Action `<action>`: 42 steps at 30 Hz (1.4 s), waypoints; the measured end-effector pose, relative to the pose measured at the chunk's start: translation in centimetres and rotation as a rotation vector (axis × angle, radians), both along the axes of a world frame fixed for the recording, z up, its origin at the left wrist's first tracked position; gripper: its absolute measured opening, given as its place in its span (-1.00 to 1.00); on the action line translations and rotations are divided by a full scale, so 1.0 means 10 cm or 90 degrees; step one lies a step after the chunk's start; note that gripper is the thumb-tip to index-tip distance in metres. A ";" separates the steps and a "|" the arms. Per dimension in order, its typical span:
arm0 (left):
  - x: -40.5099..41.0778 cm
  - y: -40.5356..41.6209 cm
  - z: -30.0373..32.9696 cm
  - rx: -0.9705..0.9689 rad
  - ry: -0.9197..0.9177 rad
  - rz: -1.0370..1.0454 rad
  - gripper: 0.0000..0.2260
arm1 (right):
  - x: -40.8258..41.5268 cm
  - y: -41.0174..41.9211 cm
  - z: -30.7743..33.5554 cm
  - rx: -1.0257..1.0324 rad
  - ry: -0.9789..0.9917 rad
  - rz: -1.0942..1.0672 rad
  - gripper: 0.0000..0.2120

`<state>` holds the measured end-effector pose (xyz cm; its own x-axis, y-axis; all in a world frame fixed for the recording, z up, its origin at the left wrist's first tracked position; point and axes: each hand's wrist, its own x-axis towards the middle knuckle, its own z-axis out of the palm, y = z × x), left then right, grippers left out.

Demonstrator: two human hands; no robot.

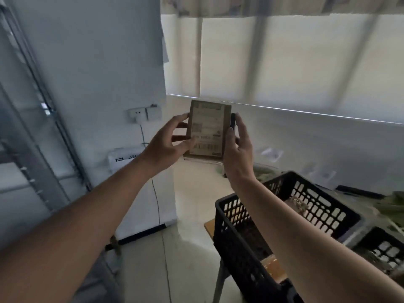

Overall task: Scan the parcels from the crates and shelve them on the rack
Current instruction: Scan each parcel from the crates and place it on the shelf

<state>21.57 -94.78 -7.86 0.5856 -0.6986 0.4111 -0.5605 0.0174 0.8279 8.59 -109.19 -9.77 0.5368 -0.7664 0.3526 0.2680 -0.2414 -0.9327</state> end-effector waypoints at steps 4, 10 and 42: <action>0.06 0.65 0.06 -0.024 -0.050 0.094 -0.39 | 0.26 0.53 0.09 -0.037 -0.003 0.069 -0.54; 0.20 1.72 0.16 -0.034 -0.135 0.204 -0.26 | 0.65 1.47 0.24 -0.082 -0.008 0.144 -0.55; 1.92 7.01 0.31 -0.020 -0.076 0.512 -0.30 | 3.33 6.66 0.41 -0.069 0.003 0.446 -0.54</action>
<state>40.76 -24.63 -4.74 0.8541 -0.0703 0.5154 -0.4964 -0.4059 0.7673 41.85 -42.57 -5.69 0.8921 -0.2013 0.4046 0.3909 -0.1056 -0.9144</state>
